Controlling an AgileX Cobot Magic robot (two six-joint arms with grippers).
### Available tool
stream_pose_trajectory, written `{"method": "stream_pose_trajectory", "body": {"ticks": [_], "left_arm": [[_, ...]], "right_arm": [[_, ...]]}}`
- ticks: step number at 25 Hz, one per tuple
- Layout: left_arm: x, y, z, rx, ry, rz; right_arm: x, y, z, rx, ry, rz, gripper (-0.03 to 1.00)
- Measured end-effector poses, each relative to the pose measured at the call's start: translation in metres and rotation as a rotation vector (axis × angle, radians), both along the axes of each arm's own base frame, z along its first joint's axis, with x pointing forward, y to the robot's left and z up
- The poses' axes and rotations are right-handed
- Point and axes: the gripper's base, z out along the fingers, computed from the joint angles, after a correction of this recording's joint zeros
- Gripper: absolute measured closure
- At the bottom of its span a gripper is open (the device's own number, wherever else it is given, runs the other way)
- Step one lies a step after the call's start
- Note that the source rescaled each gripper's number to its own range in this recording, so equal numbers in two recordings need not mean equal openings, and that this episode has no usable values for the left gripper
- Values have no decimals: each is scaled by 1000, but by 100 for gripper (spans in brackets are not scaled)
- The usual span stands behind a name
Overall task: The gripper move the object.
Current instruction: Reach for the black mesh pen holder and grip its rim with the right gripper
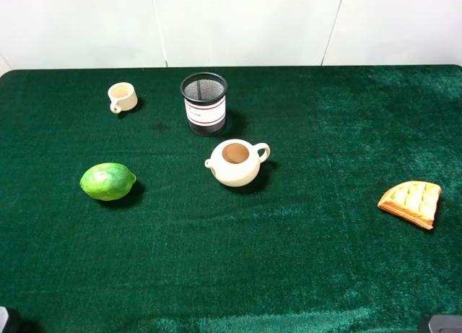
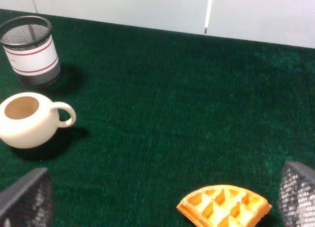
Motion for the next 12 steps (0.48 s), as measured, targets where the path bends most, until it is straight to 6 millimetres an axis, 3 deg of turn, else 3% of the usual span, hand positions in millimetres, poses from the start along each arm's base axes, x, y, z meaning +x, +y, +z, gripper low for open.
{"method": "stream_pose_trajectory", "body": {"ticks": [12], "left_arm": [[0, 0, 0, 0, 0, 0]], "right_arm": [[0, 0, 0, 0, 0, 0, -3]]}}
